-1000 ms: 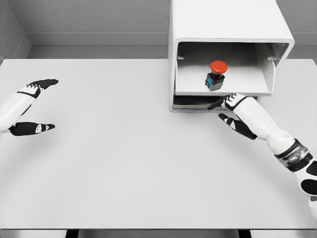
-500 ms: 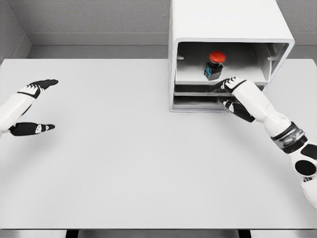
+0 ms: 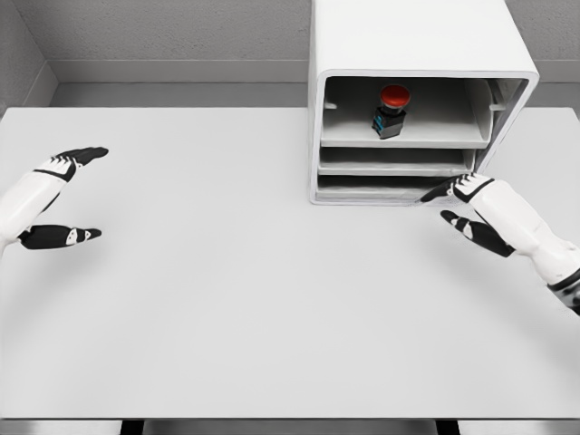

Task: Slide open multi-storey tabletop storage cabinets and put open load switch and slide close multi-storey tabletop storage cabinets

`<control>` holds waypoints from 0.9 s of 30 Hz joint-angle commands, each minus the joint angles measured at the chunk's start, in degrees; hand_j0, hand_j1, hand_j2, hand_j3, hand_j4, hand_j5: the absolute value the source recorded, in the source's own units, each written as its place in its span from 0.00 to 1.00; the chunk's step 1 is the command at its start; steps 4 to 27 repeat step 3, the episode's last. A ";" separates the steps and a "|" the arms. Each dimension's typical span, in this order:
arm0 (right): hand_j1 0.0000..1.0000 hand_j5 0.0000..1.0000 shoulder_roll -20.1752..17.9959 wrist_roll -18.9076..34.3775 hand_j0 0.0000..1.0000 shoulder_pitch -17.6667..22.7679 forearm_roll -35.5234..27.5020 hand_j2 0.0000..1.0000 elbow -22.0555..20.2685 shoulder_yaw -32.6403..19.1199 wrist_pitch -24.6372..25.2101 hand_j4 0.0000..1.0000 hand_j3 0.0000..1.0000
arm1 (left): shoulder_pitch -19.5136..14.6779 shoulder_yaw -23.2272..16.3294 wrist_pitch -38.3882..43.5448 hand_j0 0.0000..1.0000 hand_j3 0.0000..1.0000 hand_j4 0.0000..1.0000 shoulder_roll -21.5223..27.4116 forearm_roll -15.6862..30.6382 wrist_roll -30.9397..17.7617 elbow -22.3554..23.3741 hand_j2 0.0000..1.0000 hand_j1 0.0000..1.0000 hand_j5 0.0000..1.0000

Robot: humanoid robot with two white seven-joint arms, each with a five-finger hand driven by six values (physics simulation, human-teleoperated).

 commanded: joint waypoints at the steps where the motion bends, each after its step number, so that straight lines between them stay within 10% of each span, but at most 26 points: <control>1: 0.59 0.59 -1.92 -0.08 0.59 0.09 -1.11 0.59 0.04 -1.28 0.01 0.59 0.59 | 0.00 -0.10 0.16 1.00 1.00 1.00 0.03 0.41 0.03 -0.08 1.00 1.00 1.00; 27: 0.59 0.59 -2.00 -0.08 0.59 0.35 -1.37 0.59 0.04 -1.63 0.01 0.59 0.59 | 0.09 -0.10 0.16 1.00 1.00 1.00 0.03 0.41 0.03 -0.08 1.00 1.00 1.00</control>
